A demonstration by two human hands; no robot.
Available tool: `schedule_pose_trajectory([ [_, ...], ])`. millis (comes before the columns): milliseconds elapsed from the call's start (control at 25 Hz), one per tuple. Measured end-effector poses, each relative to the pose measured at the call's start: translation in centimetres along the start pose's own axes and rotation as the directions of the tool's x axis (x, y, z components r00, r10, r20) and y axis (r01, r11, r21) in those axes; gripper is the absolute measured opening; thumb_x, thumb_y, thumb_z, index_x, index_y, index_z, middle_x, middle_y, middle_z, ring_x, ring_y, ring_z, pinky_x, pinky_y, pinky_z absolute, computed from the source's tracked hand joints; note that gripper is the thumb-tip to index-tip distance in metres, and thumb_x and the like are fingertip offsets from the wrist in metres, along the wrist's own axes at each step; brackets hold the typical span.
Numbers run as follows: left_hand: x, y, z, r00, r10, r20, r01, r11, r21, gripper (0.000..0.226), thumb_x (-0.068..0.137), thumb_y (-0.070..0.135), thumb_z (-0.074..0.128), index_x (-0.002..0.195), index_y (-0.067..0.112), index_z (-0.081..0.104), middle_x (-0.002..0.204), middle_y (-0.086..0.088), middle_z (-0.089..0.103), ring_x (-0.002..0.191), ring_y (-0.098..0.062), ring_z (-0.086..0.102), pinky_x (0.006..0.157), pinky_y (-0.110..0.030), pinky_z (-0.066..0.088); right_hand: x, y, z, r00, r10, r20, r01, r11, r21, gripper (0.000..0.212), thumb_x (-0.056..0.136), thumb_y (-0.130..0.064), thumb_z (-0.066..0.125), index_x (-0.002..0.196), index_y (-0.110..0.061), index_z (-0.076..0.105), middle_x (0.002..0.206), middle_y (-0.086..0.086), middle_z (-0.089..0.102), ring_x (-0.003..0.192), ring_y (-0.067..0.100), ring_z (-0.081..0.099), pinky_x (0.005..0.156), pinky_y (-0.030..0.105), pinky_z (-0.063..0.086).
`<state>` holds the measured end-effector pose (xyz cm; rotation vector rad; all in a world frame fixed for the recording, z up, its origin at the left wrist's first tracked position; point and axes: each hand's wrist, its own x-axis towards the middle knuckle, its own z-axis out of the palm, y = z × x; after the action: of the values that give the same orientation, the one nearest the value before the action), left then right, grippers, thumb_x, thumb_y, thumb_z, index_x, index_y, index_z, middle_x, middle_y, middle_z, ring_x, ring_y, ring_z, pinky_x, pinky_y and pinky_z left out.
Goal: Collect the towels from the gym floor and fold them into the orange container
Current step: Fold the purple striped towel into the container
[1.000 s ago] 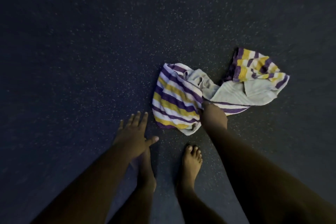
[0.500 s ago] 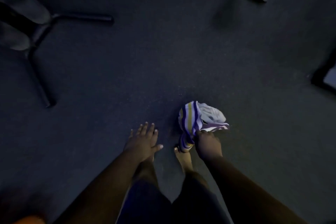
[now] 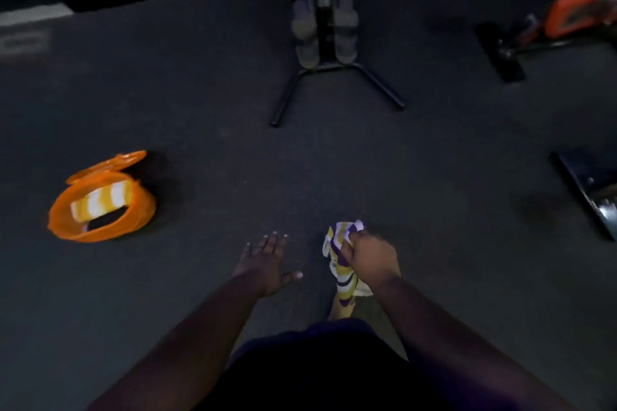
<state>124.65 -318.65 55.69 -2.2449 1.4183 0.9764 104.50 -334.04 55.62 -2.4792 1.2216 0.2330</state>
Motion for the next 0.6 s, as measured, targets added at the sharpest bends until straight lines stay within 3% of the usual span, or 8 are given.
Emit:
schedule_pose_trajectory([
  [200,-10.4,-9.9,4.5,0.973,-0.195,-0.122,0.167,0.964,-0.209,0.103,0.089,0.083,0.032,0.162,0.025,-0.012,0.171,-0.002,-0.012,0.158,-0.021,-0.007,0.125,-0.052,0.002,-2.0,-13.9,0.4,0.946,-0.321,0.047,0.324,0.941,-0.101,0.033,0.101,-0.04,0.043,0.097,-0.018,0.067,0.105,0.008,0.068,0.1,0.029,0.064,0.075,0.034,0.045],
  [360,-20.8,-19.5,10.6,0.921,-0.36,-0.15,0.3,0.9,-0.318,0.103,0.09,0.083,0.031,0.162,0.025,-0.013,0.17,-0.002,-0.015,0.158,-0.021,-0.01,0.126,-0.053,0.0,-6.9,-26.0,3.5,0.92,-0.378,0.103,0.388,0.914,-0.117,0.032,0.101,-0.04,0.041,0.1,-0.02,0.066,0.107,0.009,0.069,0.101,0.029,0.064,0.072,0.033,0.041],
  [600,-35.4,-32.1,18.0,0.795,-0.581,-0.172,0.46,0.763,-0.453,0.103,0.089,0.083,0.031,0.162,0.024,-0.013,0.17,-0.003,-0.015,0.158,-0.022,-0.01,0.126,-0.053,0.001,-13.4,-41.9,7.7,0.881,-0.464,0.089,0.473,0.867,-0.157,0.036,0.102,-0.043,0.039,0.109,-0.021,0.066,0.115,0.004,0.066,0.107,0.027,0.062,0.079,0.035,0.048],
])
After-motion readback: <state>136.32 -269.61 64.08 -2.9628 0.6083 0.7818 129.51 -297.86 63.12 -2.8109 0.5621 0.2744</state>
